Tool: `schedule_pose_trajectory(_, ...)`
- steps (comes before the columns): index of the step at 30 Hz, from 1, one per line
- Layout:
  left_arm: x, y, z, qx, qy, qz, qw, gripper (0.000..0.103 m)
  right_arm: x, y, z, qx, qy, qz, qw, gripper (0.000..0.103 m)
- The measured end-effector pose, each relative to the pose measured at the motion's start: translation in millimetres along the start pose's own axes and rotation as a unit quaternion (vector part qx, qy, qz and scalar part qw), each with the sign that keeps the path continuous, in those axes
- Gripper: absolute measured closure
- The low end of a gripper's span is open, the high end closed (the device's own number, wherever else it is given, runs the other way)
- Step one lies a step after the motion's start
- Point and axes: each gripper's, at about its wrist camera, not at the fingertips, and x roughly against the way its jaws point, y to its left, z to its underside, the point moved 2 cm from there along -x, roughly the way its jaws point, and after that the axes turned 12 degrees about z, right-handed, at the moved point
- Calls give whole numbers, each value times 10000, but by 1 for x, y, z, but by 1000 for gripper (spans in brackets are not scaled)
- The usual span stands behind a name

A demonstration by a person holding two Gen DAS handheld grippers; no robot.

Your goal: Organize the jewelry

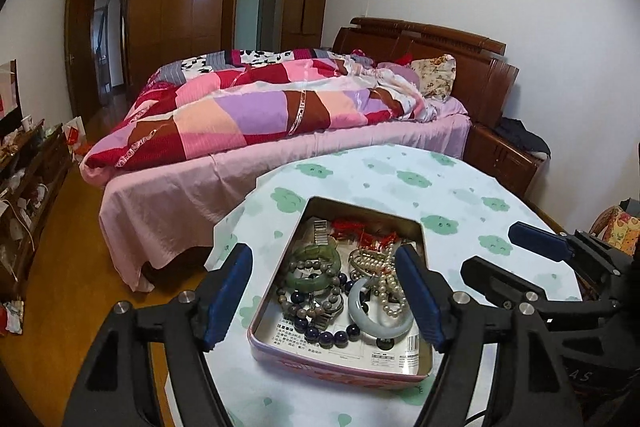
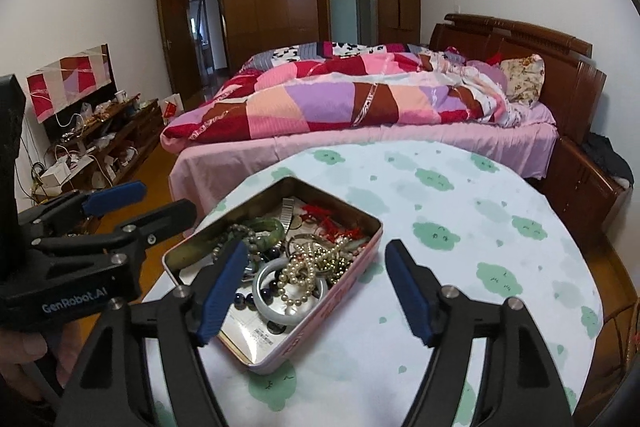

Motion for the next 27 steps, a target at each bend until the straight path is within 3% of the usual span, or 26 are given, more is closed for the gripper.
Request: schedule_pose_trajectory(27,8,1,-2,-5,-52,-89,9999,29,2,-5,1,-78,-73,26,9999,26)
